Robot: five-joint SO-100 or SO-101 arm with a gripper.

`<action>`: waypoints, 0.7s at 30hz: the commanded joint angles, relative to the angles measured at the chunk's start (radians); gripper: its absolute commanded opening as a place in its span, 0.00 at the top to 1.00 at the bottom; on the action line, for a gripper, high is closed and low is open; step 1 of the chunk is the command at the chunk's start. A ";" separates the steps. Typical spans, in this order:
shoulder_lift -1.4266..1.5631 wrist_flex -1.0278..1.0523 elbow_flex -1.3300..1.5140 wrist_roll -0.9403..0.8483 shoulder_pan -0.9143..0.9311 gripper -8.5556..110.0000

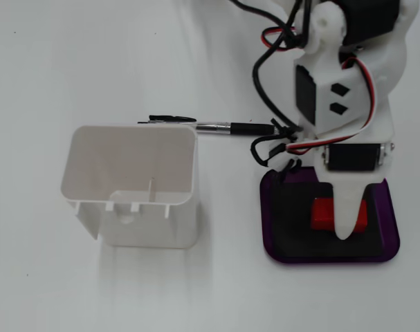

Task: Remove the cube from the box.

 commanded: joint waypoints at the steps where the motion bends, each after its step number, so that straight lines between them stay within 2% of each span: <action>1: 0.025 0.005 -0.031 0.003 0.012 0.75; 17: 0.023 0.003 0.021 -0.005 0.011 0.75; 21: 0.023 0.000 0.025 -0.005 0.011 0.78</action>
